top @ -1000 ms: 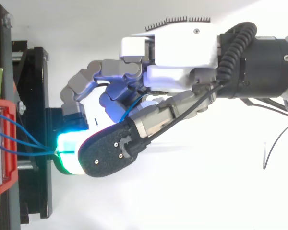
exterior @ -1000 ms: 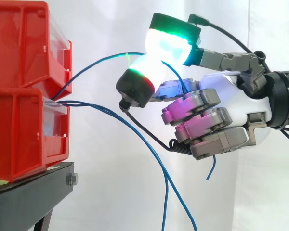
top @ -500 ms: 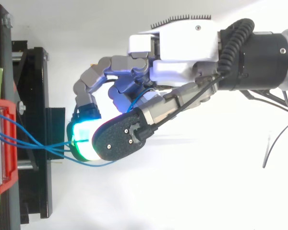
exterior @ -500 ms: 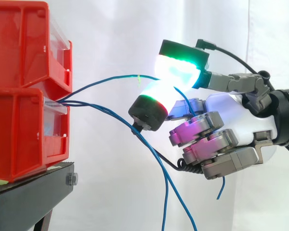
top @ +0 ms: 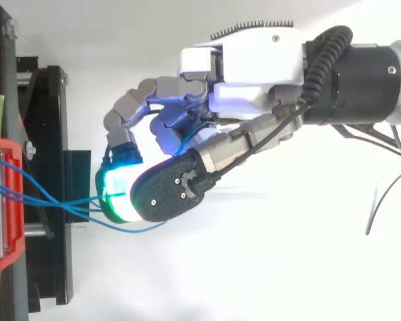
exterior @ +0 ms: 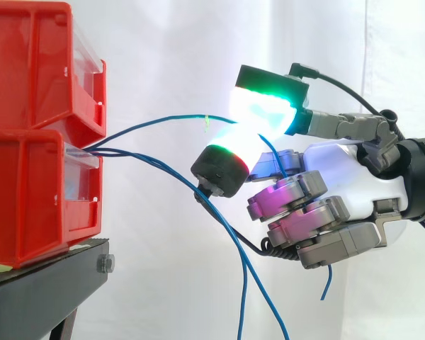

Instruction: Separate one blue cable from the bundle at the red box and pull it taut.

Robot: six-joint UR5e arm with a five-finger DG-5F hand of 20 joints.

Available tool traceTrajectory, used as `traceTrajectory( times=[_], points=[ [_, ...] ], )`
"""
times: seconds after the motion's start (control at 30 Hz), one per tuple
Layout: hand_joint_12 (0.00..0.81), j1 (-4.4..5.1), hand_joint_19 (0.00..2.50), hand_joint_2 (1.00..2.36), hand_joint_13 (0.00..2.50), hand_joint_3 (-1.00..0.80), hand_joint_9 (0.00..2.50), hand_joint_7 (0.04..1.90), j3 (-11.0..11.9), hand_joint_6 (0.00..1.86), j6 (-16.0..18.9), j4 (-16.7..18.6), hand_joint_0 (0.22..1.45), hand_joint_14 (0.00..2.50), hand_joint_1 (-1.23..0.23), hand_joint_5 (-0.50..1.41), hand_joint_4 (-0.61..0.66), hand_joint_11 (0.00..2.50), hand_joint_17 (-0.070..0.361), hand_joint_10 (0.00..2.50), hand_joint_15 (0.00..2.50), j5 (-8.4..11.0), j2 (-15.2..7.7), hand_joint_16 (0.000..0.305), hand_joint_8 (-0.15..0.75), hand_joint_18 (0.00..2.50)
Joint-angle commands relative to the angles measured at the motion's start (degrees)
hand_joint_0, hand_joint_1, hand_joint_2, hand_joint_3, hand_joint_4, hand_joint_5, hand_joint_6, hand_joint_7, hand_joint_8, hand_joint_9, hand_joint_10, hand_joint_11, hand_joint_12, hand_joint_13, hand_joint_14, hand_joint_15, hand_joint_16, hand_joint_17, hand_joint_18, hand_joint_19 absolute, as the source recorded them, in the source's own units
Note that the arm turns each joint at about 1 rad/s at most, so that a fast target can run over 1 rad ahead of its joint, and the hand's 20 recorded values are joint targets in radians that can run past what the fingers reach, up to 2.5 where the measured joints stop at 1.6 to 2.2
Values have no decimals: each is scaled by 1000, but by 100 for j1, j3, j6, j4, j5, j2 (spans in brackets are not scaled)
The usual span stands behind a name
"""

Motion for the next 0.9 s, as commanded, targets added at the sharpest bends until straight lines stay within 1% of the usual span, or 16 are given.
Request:
traceTrajectory(
  times=[0.0, 0.03, 0.23, 0.37, 0.47, 0.53, 0.57, 0.6, 0.63, 0.7, 0.87],
  points=[
    [306, 0, 1866, 1022, 700, -137, 464, 1254, -8, 904, -1, 53, 692, 2500, -808, -182, -464, 1743, 65, 2500, 1646, 0, 2, 29, 234, 1306],
    [305, 0, 1867, 1021, 690, -175, 459, 1235, -8, 905, -1, 62, 701, 2500, -807, -187, -434, 1736, 64, 2500, 1644, 0, 2, 29, 237, 1302],
    [306, 0, 1847, 1016, 678, -277, 427, 1166, -8, 902, -1, 70, 715, 2500, -808, -202, -389, 1719, 67, 2500, 1634, -9, -7, 30, 238, 1279],
    [310, 0, 1836, 1015, 671, -316, 409, 1129, -8, 900, -1, 70, 719, 2500, -813, -204, -374, 1708, 66, 2500, 1645, -18, -7, 29, 234, 1274],
    [307, 0, 1828, 1012, 670, -344, 405, 1113, -8, 898, -10, 70, 719, 2500, -840, -207, -367, 1674, 68, 2500, 1630, -18, 2, 30, 231, 1272],
    [307, 0, 1833, 1011, 665, -368, 401, 1125, -8, 897, -10, 79, 726, 2500, -860, -208, -358, 1697, 66, 2500, 1655, -18, 2, 29, 234, 1272],
    [305, 0, 1832, 1011, 665, -375, 400, 1120, -8, 897, -10, 70, 727, 2500, -861, -208, -359, 1698, 68, 2500, 1621, -18, 2, 30, 234, 1273],
    [305, 0, 1834, 1010, 666, -377, 400, 1119, -8, 897, -10, 70, 727, 2500, -865, -208, -354, 1671, 66, 2500, 1622, -18, -7, 29, 233, 1274],
    [309, 0, 1829, 1009, 666, -381, 400, 1122, -8, 897, -10, 70, 728, 2500, -867, -209, -348, 1697, 68, 2500, 1654, -18, 2, 30, 233, 1275],
    [307, 0, 1827, 1010, 666, -379, 400, 1125, -8, 897, -10, 79, 726, 2500, -873, -209, -353, 1670, 66, 2500, 1620, -18, 2, 29, 232, 1274],
    [296, 0, 1843, 1019, 672, -260, 434, 1247, -8, 901, -10, 70, 727, 2500, -850, -204, -427, 1668, 65, 2500, 1613, -18, 2, 29, 227, 1287]
  ],
)
